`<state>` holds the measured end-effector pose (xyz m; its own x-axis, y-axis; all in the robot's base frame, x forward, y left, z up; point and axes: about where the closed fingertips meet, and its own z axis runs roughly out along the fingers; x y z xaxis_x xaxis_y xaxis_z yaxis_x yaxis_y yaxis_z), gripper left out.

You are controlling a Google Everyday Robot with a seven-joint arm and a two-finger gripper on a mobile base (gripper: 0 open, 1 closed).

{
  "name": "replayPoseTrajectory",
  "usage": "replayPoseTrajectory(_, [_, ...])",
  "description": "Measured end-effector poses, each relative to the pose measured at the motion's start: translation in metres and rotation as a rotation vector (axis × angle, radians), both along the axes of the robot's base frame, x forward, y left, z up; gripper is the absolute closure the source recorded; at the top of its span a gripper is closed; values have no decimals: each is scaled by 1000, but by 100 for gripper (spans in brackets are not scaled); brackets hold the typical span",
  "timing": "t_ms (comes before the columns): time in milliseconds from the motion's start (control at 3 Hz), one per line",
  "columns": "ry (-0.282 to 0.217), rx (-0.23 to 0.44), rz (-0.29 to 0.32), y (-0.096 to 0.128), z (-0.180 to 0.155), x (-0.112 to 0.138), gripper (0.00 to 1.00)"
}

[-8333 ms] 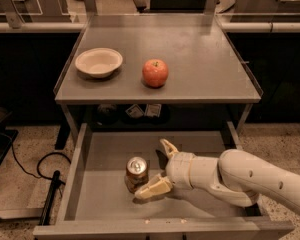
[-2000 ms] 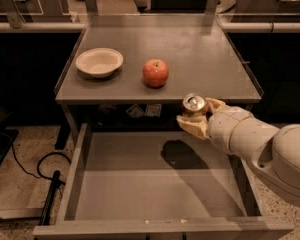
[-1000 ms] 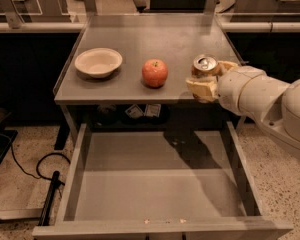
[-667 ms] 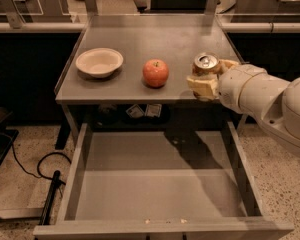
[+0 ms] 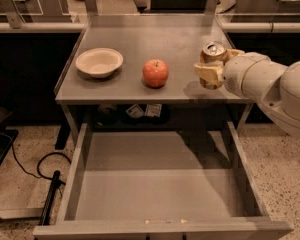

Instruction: Pick orange can from top drawer and place on counter

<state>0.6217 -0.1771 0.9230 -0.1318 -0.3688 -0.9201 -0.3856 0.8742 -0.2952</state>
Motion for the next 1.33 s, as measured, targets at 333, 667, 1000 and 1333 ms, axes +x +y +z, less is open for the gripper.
replayPoseTrajectory(333, [22,24,-28,-12,-8,13,100])
replayPoseTrajectory(667, [40,45,-38,-21,-14,23,100])
replayPoseTrajectory(1000, [61,73,-34,-26,-18,34,100])
replayPoseTrajectory(1333, [78,97,-24,-29,-20,43,100])
